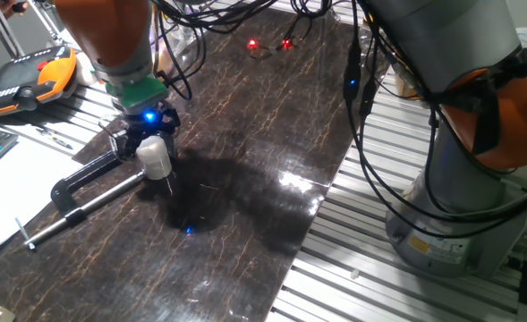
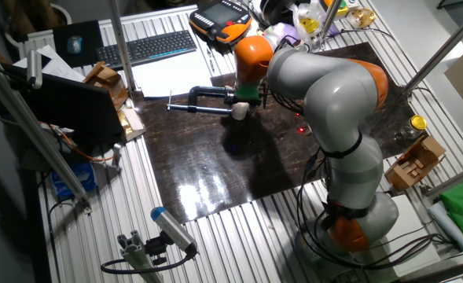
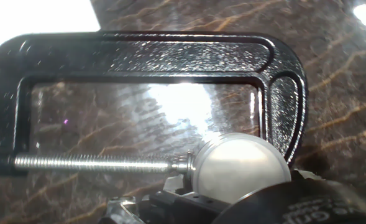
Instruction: Screw the lid onto the jar
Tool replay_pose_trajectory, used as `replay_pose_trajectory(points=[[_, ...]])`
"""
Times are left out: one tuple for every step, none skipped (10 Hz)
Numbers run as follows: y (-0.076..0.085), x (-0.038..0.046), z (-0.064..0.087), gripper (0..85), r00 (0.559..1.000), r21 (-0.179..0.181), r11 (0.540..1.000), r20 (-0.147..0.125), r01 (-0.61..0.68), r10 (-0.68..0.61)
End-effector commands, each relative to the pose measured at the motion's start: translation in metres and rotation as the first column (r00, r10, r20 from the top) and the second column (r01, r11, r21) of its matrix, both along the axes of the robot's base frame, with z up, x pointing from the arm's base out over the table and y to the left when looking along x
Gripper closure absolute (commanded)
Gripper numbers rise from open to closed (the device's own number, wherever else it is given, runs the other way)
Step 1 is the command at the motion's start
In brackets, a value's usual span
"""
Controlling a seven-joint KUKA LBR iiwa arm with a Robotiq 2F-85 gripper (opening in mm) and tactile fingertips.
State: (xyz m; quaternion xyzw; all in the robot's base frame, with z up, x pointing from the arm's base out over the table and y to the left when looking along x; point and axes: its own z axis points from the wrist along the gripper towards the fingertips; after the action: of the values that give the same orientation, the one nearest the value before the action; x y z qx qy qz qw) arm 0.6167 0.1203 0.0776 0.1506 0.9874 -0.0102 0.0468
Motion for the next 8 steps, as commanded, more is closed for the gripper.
replay_pose_trajectory(points=[[0.0001, -0.0001, 0.0000, 0.7, 0.908, 0.000, 0.908, 0.000, -0.419, 0.419], [0.0000, -0.0001, 0.0001, 0.7, 0.908, -0.001, 0.908, -0.001, -0.419, 0.419], [-0.0001, -0.0002, 0.0003, 1.0, 0.909, -0.003, 0.909, -0.001, -0.417, 0.417], [-0.0001, -0.0002, 0.0004, 1.0, 0.909, -0.003, 0.909, -0.001, -0.417, 0.417], [-0.0002, -0.0001, 0.0002, 1.0, 0.909, -0.006, 0.909, -0.001, -0.417, 0.417], [-0.0005, 0.0000, 0.0002, 1.0, 0.909, -0.008, 0.909, 0.000, -0.417, 0.417], [-0.0006, 0.0003, -0.0001, 1.0, 0.910, -0.009, 0.910, -0.001, -0.414, 0.414], [-0.0007, 0.0006, -0.0005, 1.0, 0.911, -0.009, 0.911, -0.001, -0.412, 0.412]])
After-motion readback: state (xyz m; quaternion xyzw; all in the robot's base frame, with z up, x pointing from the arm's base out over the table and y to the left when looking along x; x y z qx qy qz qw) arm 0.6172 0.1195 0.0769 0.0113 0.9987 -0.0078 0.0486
